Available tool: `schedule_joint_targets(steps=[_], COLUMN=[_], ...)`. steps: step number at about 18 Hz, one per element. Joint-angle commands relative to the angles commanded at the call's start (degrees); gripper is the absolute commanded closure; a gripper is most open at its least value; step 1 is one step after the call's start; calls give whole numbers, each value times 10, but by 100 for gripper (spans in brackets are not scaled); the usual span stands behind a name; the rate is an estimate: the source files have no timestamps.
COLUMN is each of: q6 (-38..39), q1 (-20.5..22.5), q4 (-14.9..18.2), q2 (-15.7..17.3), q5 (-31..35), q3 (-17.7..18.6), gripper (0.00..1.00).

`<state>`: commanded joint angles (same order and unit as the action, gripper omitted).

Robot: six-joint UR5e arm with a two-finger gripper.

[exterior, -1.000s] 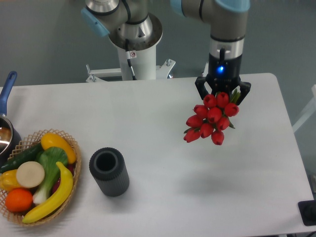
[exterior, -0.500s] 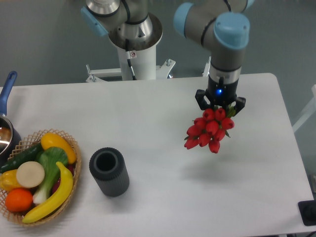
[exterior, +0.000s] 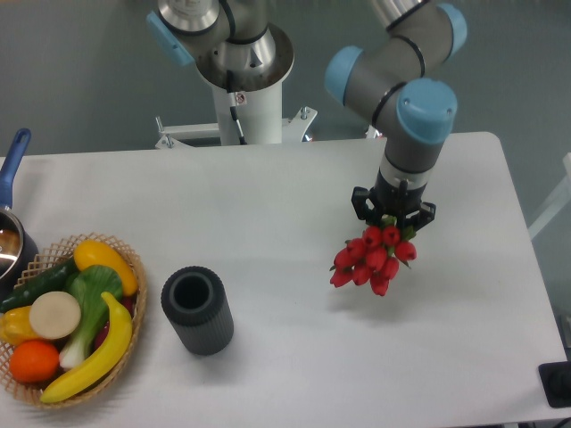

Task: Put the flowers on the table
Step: 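Lay the tulips on the table, open the gripper and lift away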

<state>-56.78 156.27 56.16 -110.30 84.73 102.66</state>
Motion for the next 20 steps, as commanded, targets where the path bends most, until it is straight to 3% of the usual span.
schedule_joint_targets(steps=[3, 4, 5, 15, 20], q6=[6, -2, -2, -14, -180], q1=[-7, -6, -5, 30, 50], q4=[-1, -4, -4, -8, -6], q2=[-14, -12, -9, 17, 17], q5=[-1, 0, -1, -37, -38], q3=[-6, -10, -20, -86, -104], gripper=[54, 19, 1, 0, 0])
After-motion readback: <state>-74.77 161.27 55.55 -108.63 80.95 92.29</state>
